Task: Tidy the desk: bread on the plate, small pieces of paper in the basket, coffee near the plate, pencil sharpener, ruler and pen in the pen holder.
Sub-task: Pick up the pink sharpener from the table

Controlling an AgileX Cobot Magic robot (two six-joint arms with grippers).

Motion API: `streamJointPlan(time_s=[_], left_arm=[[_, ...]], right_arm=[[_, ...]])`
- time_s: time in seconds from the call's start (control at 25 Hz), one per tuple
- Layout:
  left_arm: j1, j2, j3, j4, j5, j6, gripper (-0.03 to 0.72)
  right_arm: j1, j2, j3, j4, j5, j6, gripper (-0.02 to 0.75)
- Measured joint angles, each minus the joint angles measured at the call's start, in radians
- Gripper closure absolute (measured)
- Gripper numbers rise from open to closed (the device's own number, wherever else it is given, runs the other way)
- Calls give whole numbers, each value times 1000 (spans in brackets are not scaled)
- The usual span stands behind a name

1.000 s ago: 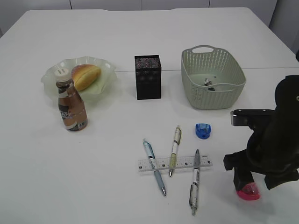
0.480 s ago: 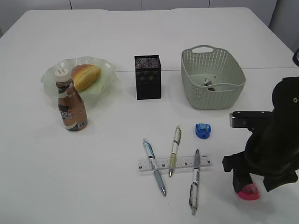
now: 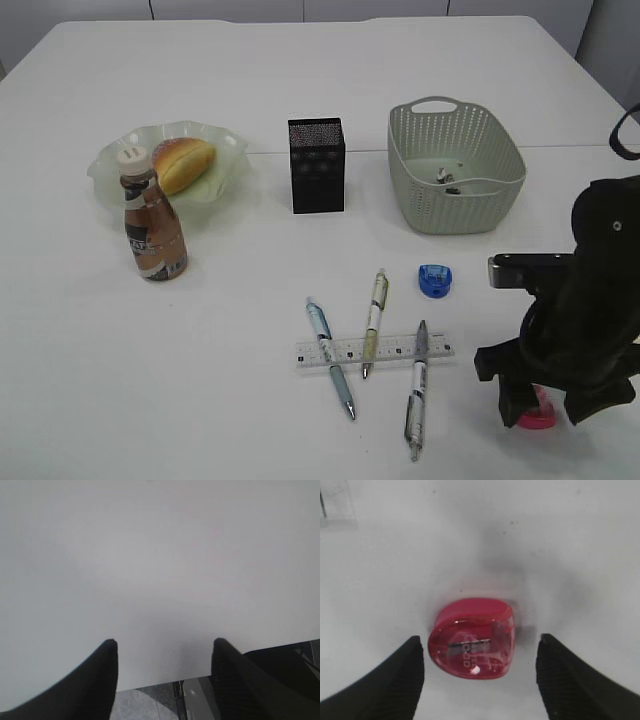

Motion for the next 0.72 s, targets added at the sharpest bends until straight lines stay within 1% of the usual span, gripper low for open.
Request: streamJointPlan(time_s=[0.4,0.72], left_arm=[[0,0,0,4,0,0,260],[0,0,0,5,0,0,261]], right_arm=[[0,8,-38,2,-4,0,195],[0,25,-39,2,-1,0,196]])
